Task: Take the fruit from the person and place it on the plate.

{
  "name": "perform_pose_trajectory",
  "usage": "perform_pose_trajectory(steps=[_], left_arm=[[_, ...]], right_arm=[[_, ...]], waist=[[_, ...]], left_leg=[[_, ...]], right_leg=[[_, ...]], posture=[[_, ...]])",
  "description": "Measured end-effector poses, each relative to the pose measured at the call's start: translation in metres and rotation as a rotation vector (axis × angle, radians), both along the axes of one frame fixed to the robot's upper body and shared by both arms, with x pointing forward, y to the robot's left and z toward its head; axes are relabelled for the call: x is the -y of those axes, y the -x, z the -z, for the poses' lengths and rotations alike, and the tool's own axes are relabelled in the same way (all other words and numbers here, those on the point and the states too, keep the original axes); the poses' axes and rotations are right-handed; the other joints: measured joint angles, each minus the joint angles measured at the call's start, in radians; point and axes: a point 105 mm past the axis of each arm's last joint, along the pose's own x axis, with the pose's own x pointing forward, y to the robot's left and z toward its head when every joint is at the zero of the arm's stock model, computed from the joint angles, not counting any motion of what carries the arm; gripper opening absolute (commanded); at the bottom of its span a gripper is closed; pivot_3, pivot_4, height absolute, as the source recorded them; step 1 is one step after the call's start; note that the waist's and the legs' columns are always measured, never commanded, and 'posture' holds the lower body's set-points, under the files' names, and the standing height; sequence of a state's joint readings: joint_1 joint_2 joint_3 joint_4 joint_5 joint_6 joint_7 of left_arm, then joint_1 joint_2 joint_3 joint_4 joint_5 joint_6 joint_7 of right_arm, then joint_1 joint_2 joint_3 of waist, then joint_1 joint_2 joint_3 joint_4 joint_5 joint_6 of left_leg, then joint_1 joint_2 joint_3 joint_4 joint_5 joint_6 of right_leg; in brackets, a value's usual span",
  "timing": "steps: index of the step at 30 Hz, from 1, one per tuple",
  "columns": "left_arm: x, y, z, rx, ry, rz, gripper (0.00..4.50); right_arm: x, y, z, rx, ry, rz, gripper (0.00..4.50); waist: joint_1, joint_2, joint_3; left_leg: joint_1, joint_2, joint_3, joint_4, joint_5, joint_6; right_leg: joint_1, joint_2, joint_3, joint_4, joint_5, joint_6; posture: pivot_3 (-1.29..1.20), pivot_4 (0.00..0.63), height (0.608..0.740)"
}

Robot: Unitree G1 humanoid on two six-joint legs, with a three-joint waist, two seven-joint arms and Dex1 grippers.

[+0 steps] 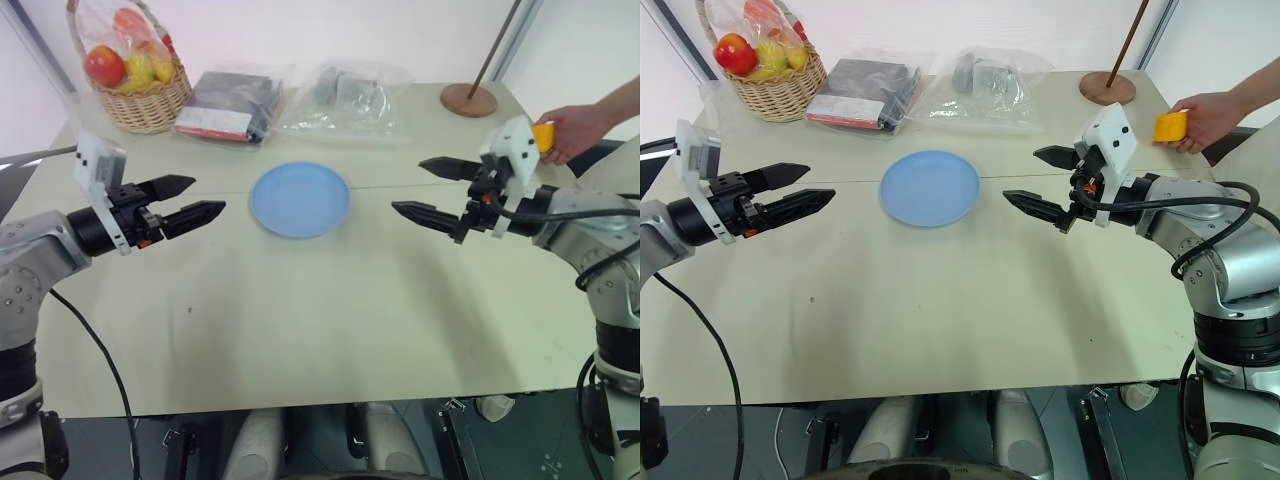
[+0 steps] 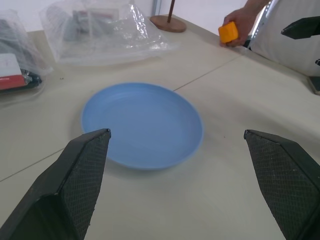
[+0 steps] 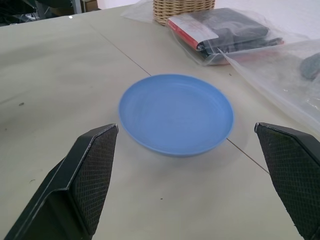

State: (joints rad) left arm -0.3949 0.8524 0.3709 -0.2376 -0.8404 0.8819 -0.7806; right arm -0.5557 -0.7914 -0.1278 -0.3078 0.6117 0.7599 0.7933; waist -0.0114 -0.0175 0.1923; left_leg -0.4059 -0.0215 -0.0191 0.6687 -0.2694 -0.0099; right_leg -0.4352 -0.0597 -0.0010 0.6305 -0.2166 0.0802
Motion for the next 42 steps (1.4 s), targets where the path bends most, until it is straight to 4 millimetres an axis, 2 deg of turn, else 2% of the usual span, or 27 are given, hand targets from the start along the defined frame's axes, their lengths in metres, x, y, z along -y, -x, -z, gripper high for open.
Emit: perform_pose_trajectory(steps=[12, 15, 19, 25, 29, 34, 42], left_arm=[[0.002, -0.004, 0.002, 0.006, -0.011, -0.017, 4.47], [0.007, -0.005, 0.004, 0.003, -0.016, -0.002, 4.47], [0.009, -0.007, -0.003, 0.032, -0.014, 0.005, 4.47], [0.007, -0.01, 0.0, 0.024, -0.018, -0.004, 4.47], [0.011, -0.011, 0.002, 0.02, -0.018, 0.008, 4.47], [0.011, -0.011, 0.002, 0.018, -0.018, 0.008, 4.47], [0.011, -0.011, 0.003, 0.018, -0.019, 0.0, 4.47]], right_arm=[[0.008, -0.007, -0.006, 0.039, -0.034, 0.099, 4.5], [0.004, -0.014, -0.015, 0.08, -0.085, 0.143, 4.5], [-0.002, -0.019, -0.021, 0.081, -0.149, 0.171, 4.5], [-0.018, -0.025, -0.024, 0.055, -0.227, 0.198, 4.5], [-0.041, -0.032, -0.038, 0.069, -0.297, 0.212, 4.5], [-0.059, -0.04, -0.04, 0.198, -0.174, 0.283, 4.5], [-0.075, -0.043, -0.04, 0.276, -0.152, 0.321, 4.5]], waist=[[0.0, 0.0, 0.0], [-0.002, 0.0, 0.0], [-0.001, 0.0, 0.0], [-0.002, 0.0, 0.0], [-0.004, 0.0, 0.0], [0.0, 0.0, 0.0], [-0.003, 0.0, 0.0]], left_leg=[[0.0, 0.0, 0.0, 0.0, 0.0, 0.0], [0.0, 0.0, 0.0, 0.0, 0.0, 0.0], [0.0, 0.0, 0.0, 0.0, 0.0, 0.0], [0.0, 0.0, 0.0, 0.0, 0.0, 0.0], [0.0, 0.0, 0.0, 0.0, 0.0, 0.0], [-0.001, -0.001, 0.0, 0.0, 0.0, 0.0], [-0.001, -0.001, 0.0, -0.001, 0.0, 0.0]], right_leg=[[0.0, 0.0, 0.0, 0.0, 0.0, 0.0], [0.0, 0.0, 0.0, 0.0, 0.0, 0.0], [0.0, 0.001, 0.0, 0.0, 0.0, 0.0], [0.0, 0.001, 0.0, 0.0, 0.0, 0.0], [-0.001, 0.001, 0.0, 0.001, 0.0, 0.0], [-0.001, 0.001, 0.0, 0.001, 0.0, 0.0], [-0.002, 0.001, 0.0, 0.001, 0.0, 0.0]], posture=[[0.0, 0.15, 0.74], [0.0, 0.15, 0.74], [0.0, 0.15, 0.74], [0.0, 0.15, 0.74], [0.0, 0.15, 0.74], [0.0, 0.15, 0.74], [0.0, 0.15, 0.74]])
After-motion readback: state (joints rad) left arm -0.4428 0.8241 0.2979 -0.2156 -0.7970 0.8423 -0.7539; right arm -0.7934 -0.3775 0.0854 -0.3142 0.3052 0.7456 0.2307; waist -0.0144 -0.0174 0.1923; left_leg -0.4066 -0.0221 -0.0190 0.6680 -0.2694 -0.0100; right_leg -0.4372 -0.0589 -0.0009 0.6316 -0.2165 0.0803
